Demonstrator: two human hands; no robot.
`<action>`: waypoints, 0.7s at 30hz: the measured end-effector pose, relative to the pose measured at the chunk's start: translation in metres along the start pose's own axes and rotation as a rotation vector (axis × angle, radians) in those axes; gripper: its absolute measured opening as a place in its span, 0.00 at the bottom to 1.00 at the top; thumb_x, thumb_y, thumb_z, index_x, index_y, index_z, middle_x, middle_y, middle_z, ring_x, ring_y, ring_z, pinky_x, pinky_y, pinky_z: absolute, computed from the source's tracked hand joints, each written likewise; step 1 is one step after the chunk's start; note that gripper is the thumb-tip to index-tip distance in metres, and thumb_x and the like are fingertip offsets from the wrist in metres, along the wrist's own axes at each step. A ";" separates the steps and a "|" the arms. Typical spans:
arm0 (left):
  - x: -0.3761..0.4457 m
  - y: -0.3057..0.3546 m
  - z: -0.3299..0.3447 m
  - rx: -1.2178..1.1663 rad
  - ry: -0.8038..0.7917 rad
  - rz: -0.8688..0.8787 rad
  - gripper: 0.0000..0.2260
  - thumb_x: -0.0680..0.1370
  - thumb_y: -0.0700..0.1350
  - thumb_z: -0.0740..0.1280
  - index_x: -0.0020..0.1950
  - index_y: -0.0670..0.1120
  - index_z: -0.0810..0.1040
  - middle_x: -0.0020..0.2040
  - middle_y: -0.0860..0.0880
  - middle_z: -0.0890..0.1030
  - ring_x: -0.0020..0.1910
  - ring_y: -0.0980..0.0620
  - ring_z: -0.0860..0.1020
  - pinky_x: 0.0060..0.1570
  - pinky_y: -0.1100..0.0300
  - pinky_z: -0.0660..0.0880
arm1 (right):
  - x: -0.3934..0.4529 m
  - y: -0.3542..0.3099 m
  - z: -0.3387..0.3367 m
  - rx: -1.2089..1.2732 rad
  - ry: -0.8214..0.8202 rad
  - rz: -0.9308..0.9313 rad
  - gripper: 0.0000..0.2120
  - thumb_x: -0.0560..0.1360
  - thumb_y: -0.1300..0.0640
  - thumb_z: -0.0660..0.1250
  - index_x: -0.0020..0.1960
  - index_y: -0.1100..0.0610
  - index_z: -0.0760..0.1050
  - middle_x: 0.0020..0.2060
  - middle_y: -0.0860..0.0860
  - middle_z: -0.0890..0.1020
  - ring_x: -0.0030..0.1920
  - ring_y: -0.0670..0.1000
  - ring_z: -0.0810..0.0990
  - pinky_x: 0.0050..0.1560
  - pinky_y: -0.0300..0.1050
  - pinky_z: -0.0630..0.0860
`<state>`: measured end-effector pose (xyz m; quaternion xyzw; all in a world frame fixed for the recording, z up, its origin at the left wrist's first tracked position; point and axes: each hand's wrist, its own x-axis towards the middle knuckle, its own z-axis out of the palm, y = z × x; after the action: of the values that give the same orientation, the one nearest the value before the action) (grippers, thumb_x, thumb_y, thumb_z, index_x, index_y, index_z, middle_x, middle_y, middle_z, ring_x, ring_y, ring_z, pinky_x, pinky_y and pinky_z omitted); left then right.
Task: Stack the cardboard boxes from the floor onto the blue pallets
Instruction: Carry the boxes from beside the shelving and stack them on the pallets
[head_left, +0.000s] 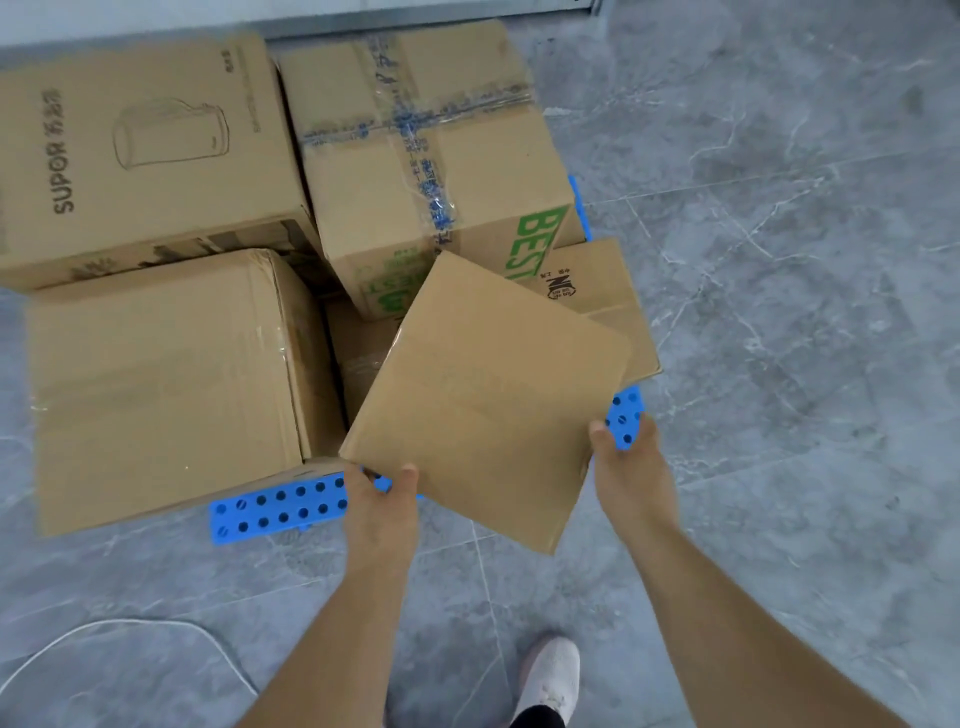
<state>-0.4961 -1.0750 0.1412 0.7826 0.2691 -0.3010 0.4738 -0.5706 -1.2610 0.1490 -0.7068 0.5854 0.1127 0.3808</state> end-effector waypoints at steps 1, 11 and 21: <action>0.002 0.001 0.002 -0.017 -0.009 -0.045 0.22 0.77 0.46 0.63 0.70 0.49 0.64 0.62 0.47 0.75 0.60 0.46 0.74 0.63 0.47 0.70 | 0.012 -0.010 -0.008 0.019 0.038 -0.042 0.31 0.77 0.42 0.56 0.76 0.50 0.50 0.66 0.59 0.70 0.63 0.60 0.72 0.59 0.54 0.68; 0.001 0.016 0.009 -0.090 0.057 -0.025 0.11 0.76 0.44 0.63 0.59 0.52 0.72 0.46 0.52 0.78 0.47 0.52 0.76 0.51 0.53 0.75 | 0.062 -0.048 -0.031 -0.120 -0.085 -0.132 0.18 0.75 0.49 0.63 0.55 0.62 0.69 0.48 0.56 0.75 0.48 0.58 0.75 0.43 0.46 0.69; -0.001 0.035 -0.007 0.092 -0.101 0.134 0.29 0.77 0.37 0.58 0.72 0.63 0.59 0.61 0.60 0.71 0.56 0.54 0.71 0.54 0.58 0.70 | 0.030 -0.025 0.002 0.110 -0.141 -0.086 0.09 0.77 0.54 0.60 0.54 0.58 0.72 0.49 0.54 0.77 0.43 0.51 0.72 0.46 0.47 0.69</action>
<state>-0.4703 -1.0835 0.1647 0.8036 0.1779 -0.3196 0.4694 -0.5382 -1.2809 0.1401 -0.6996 0.5316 0.1132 0.4638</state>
